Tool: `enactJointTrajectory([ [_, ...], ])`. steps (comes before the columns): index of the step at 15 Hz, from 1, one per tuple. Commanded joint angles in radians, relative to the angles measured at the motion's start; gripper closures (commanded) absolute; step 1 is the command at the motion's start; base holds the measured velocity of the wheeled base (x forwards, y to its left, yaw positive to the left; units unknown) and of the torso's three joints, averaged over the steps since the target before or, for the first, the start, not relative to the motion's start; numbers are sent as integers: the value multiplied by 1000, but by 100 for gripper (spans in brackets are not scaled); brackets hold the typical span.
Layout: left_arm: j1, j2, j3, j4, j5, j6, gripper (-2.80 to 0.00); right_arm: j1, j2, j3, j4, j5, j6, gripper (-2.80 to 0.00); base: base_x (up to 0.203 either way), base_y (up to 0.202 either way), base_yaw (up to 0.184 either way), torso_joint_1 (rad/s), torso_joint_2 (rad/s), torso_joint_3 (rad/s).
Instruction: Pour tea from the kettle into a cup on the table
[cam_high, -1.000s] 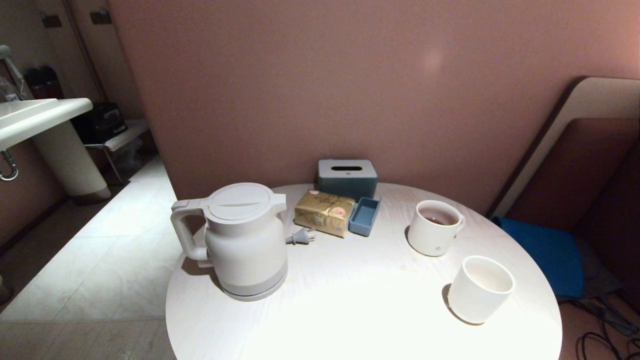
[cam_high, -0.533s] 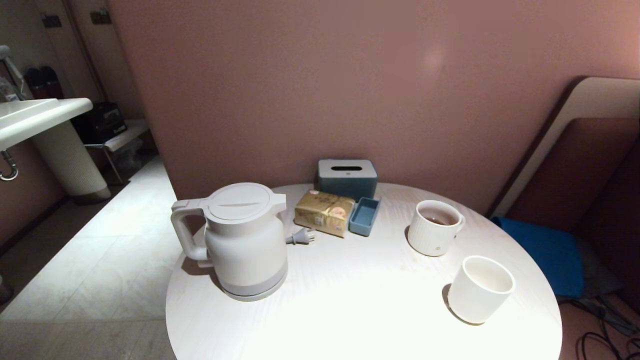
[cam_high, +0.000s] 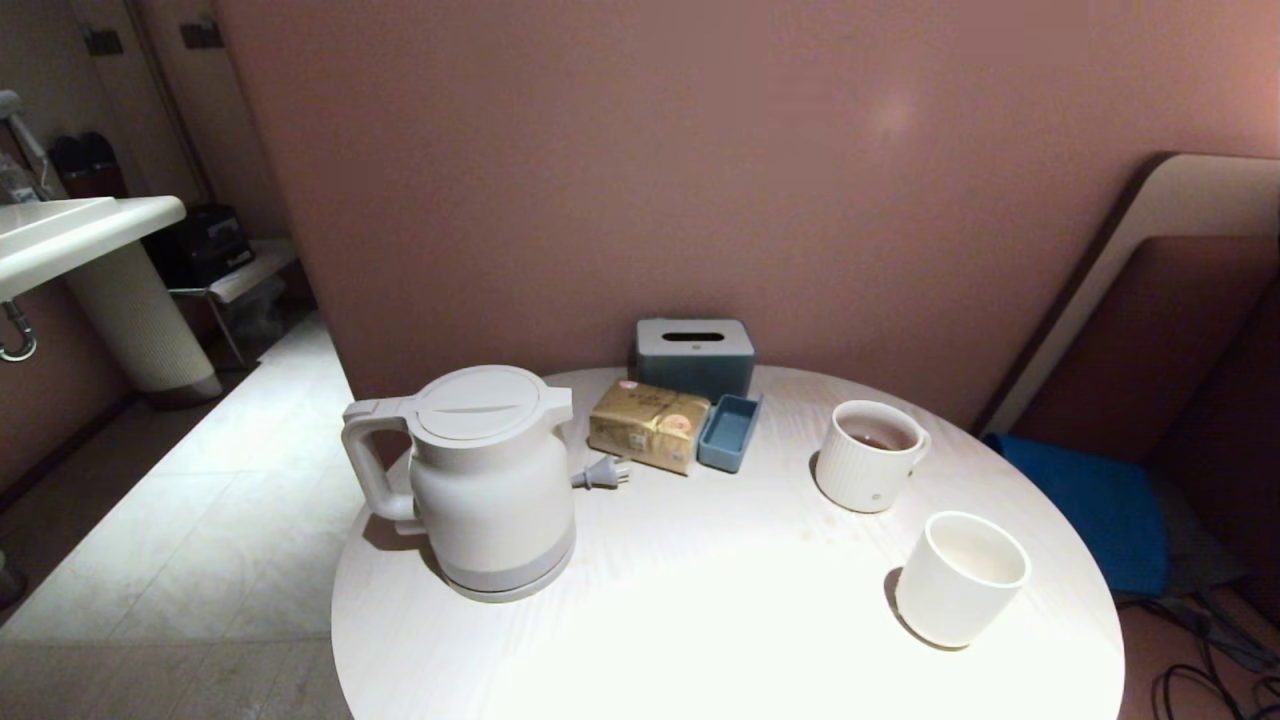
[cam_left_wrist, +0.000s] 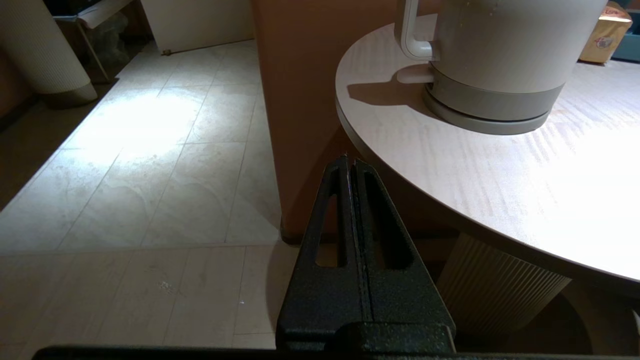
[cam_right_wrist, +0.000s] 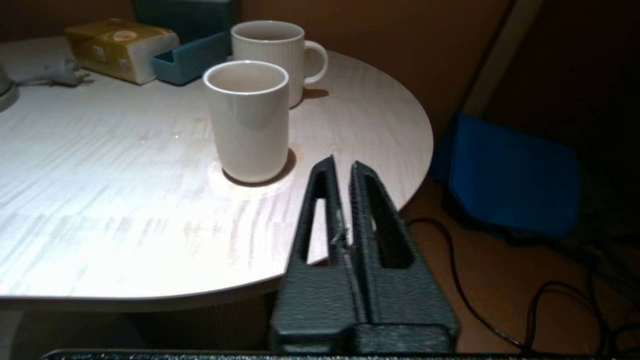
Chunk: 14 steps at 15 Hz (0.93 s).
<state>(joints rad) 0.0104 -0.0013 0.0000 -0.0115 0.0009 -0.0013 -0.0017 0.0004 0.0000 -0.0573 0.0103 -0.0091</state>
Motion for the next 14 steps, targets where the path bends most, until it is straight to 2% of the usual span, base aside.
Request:
enactJointTrajectory([
  [1,0,1,0,0,1,0,0,0,0,0,-10,-1,0,0,0,0,0,0,0,0],
  [14,0,1,0,0,1,0,0,0,0,0,-10,-1,0,0,0,0,0,0,0,0],
])
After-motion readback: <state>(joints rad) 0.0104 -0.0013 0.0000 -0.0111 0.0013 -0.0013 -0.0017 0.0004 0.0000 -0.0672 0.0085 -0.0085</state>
